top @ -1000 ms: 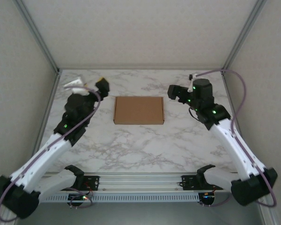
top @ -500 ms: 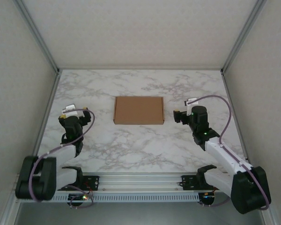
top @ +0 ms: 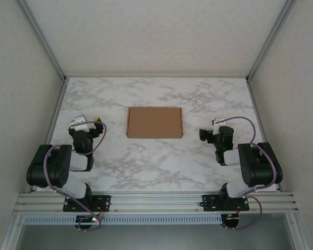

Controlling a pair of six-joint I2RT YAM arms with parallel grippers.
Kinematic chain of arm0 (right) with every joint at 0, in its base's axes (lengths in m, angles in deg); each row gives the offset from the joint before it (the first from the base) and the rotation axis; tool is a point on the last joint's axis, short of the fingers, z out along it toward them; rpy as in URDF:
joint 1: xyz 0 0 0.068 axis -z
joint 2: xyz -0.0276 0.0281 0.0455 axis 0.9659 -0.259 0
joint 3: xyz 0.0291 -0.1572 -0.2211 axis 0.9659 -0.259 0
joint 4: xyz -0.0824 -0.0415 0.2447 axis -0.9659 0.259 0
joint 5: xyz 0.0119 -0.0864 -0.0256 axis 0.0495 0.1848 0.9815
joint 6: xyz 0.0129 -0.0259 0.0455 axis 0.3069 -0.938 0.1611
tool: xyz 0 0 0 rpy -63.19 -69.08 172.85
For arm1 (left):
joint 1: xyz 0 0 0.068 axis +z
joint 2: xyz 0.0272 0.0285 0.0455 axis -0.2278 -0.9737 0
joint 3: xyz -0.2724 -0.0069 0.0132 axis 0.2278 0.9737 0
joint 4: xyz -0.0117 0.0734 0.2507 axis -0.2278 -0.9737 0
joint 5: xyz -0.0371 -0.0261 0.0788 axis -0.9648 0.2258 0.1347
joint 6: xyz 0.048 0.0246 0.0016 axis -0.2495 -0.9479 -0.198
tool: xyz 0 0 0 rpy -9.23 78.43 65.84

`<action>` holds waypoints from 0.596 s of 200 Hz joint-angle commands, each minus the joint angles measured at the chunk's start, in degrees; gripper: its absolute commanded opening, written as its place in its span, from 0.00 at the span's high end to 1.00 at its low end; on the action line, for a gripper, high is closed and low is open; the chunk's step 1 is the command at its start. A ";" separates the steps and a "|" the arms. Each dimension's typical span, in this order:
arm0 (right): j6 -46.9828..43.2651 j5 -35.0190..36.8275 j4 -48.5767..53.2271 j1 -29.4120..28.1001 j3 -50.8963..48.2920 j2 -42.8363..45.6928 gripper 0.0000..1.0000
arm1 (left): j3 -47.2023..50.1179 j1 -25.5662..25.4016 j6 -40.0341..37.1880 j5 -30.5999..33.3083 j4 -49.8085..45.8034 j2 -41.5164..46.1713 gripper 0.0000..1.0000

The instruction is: Fold the paper box

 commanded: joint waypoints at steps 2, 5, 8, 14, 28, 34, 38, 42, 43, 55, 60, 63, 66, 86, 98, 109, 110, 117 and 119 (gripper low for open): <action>2.74 -0.90 1.24 1.80 4.62 0.02 0.01 | -0.90 -0.15 -1.07 -2.05 2.83 -0.34 0.01; 2.75 -0.90 0.65 1.81 4.49 -0.17 0.01 | -0.95 -0.15 -1.07 -2.08 2.49 -0.27 0.00; 2.77 -0.92 0.83 1.81 4.51 -0.21 0.01 | -1.15 -0.14 -1.00 -2.11 1.99 -0.12 0.00; 2.84 -0.93 1.34 1.81 4.68 0.01 0.01 | -1.04 -0.02 -0.94 -2.14 2.51 -0.29 0.01; 2.77 -1.01 1.27 1.81 4.63 -0.09 0.01 | -1.17 0.25 -0.81 -2.70 2.26 -0.20 0.00; 2.81 -1.01 1.09 1.82 4.59 -0.08 0.01 | -1.32 0.33 -0.72 -2.82 1.82 -0.19 0.00; 2.75 -1.01 1.37 1.81 4.62 -0.01 0.01 | -1.30 0.42 -0.64 -2.98 1.91 -0.26 0.01; 2.75 -1.01 0.99 1.82 4.56 -0.10 0.01 | -1.28 0.46 -0.63 -3.13 1.99 -0.28 0.01; 2.75 -1.01 1.01 1.81 4.55 -0.11 0.01 | -1.26 0.46 -0.63 -3.16 1.97 -0.19 0.00; 2.74 -0.91 0.98 1.81 4.55 -0.08 0.01 | -1.27 0.55 -0.61 -3.25 1.96 -0.19 0.00; 2.67 -0.87 1.11 1.83 4.51 -0.03 0.01 | -1.25 0.55 -0.59 -3.24 1.93 -0.17 0.00; 2.66 -0.85 1.08 1.79 4.54 -0.04 0.01 | -1.24 0.55 -0.59 -3.28 1.95 -0.20 0.00; 2.58 -0.79 0.86 1.73 4.48 -0.04 0.01 | -1.24 0.55 -0.55 -3.28 1.94 -0.21 0.00; 2.48 -0.06 0.77 1.24 4.46 0.01 0.01 | -1.08 0.55 -0.62 -3.24 2.27 -0.19 0.00; 2.48 -0.11 0.77 1.35 4.45 -0.01 0.01 | -1.02 0.56 -0.62 -3.28 2.30 -0.19 0.00; 2.42 -0.08 0.78 1.37 4.45 -0.04 0.01 | -1.02 0.55 -0.63 -3.26 2.36 -0.11 0.00; 2.45 -0.06 0.82 1.37 4.46 -0.04 0.01 | -1.04 0.55 -0.63 -3.27 2.33 -0.06 0.00; 2.60 -0.12 0.85 1.41 4.46 -0.04 0.01 | -1.01 0.55 -0.56 -3.25 2.37 -0.11 0.01; 2.60 -0.13 0.79 1.40 4.46 -0.04 0.01 | -0.98 0.55 -0.61 -3.27 2.32 -0.13 0.00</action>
